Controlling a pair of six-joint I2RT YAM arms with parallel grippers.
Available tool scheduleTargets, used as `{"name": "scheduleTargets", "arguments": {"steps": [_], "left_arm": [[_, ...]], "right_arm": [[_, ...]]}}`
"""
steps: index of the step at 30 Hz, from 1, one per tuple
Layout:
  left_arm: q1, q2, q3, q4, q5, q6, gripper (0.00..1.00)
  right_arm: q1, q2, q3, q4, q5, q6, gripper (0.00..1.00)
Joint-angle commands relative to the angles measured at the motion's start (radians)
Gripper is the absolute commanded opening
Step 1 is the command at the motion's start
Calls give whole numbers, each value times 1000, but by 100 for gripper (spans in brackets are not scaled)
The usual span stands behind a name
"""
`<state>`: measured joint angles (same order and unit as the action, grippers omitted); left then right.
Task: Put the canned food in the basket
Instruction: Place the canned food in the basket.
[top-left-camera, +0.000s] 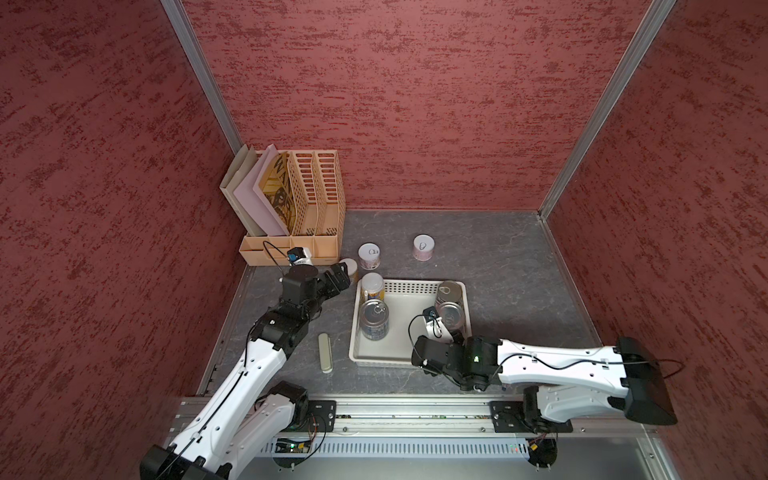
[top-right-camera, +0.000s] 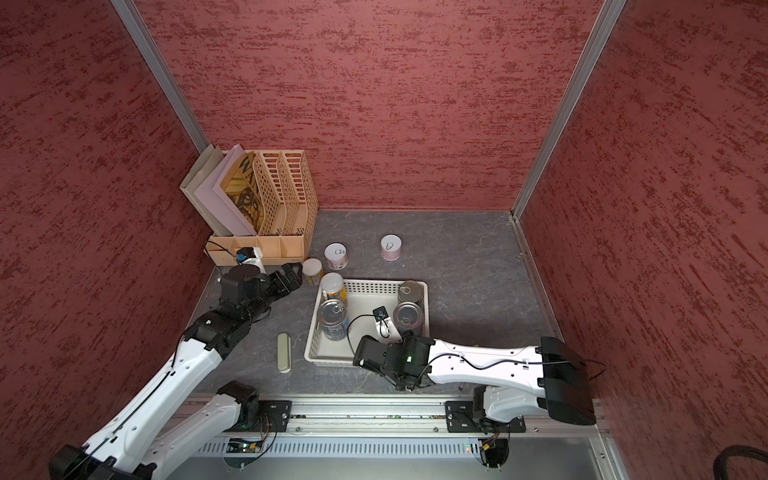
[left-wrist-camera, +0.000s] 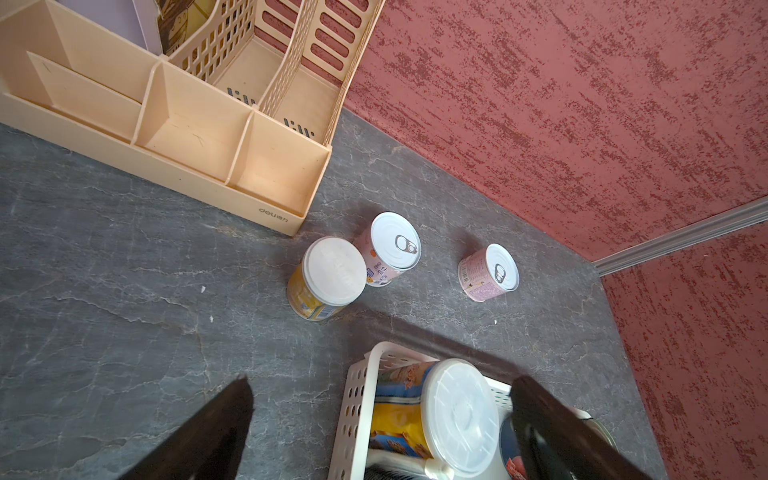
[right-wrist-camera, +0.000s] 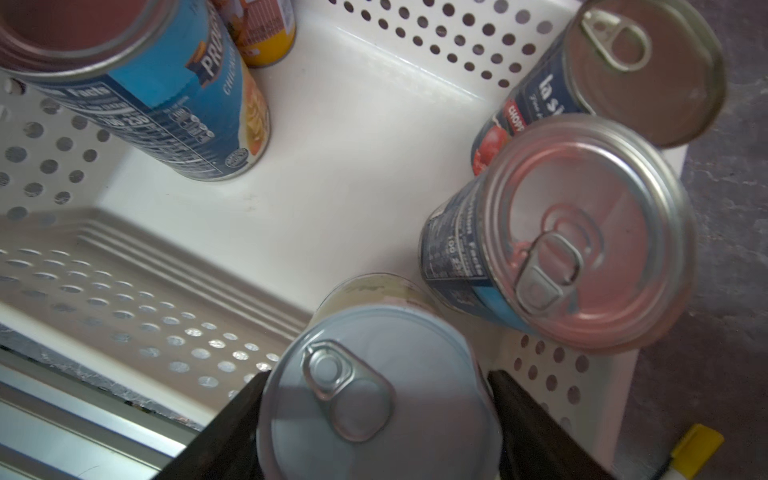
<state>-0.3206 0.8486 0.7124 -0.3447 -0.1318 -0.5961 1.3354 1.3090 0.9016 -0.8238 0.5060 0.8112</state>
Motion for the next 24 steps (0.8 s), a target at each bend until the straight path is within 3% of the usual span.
{"name": "scheduleTargets", "arguments": {"steps": [1,11,24], "left_arm": [[0,-15,-2,-17,-2,-1,100],[0,-15,-3,-19,1,-3,100],[0,-23,-4,-23,-1,-1,100]], "right_arm": [[10,-35,-19,-87,-8,59,45],[7,-75,-106,-162,4,146,50],[-87,26,-165,-59,-81,82,51]]}}
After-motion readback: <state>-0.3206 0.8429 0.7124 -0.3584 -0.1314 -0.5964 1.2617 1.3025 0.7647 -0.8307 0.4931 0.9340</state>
